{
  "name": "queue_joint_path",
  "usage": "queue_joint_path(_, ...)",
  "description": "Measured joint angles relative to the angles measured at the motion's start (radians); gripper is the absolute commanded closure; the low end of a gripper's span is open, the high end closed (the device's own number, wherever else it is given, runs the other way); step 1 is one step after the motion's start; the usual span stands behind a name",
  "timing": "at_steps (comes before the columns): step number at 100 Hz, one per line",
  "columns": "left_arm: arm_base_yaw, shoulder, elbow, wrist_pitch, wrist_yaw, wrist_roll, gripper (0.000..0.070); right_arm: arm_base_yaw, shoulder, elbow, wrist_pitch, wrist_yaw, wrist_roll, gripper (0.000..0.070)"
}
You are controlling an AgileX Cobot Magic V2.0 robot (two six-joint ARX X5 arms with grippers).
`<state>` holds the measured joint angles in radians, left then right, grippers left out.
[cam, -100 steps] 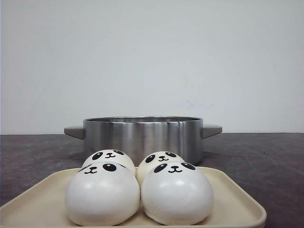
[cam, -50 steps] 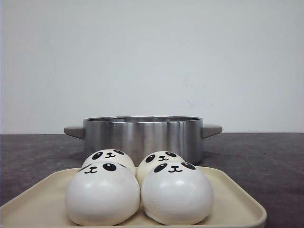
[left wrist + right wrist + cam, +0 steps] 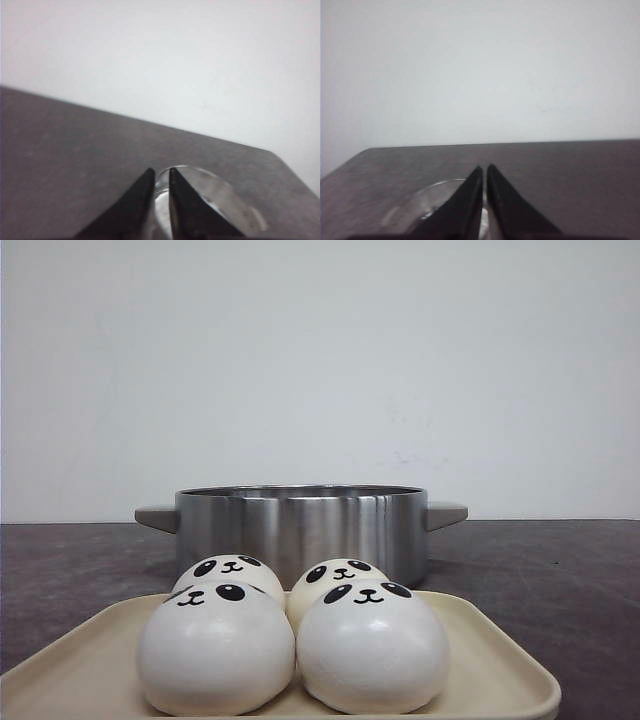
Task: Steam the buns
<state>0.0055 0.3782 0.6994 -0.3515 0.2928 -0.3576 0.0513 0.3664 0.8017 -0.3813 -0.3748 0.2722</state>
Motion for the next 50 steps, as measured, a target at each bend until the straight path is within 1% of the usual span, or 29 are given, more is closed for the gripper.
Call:
queue_joint_path(4, 0.0, 0.023, 0.019, 0.004, 0.012, 0.001, 0.0191, 0.0, 0.027, 0.029, -0.002, -0.037, -0.005, 0.0298)
queue_joint_path(6, 0.0, 0.032, 0.025, 0.007, 0.019, 0.003, 0.0108, 0.0, 0.046, 0.048, -0.003, -0.064, -0.006, 0.023)
queue_joint_path(8, 0.0, 0.039, 0.028, 0.009, 0.024, 0.003, 0.0053, 0.0, 0.06, 0.062, -0.004, -0.084, -0.006, 0.0188)
queue_joint_path(10, 0.0, 0.045, 0.028, 0.01, 0.029, 0.004, 0.0023, 0.0, 0.074, 0.075, -0.005, -0.103, -0.006, 0.0175)
queue_joint_path(21, -0.003, 0.066, 0.028, -0.021, 0.066, 0.007, 0.0023, 0.002, 0.146, 0.13, -0.019, -0.179, 0.018, 0.0176)
queue_joint_path(28, -0.007, 0.068, 0.028, -0.041, 0.074, 0.007, 0.0024, 0.017, 0.187, 0.148, -0.02, -0.194, 0.021, 0.0177)
queue_joint_path(39, -0.008, 0.066, 0.028, -0.045, 0.074, 0.007, 0.0024, 0.064, 0.253, 0.157, -0.03, -0.196, 0.021, 0.0179)
queue_joint_path(43, -0.008, 0.066, 0.028, -0.046, 0.074, 0.007, 0.0024, 0.089, 0.278, 0.159, -0.046, -0.192, 0.021, 0.0194)
queue_joint_path(50, -0.009, 0.066, 0.028, -0.055, 0.074, 0.007, 0.0024, 0.156, 0.34, 0.161, -0.105, -0.147, 0.022, 0.0208)
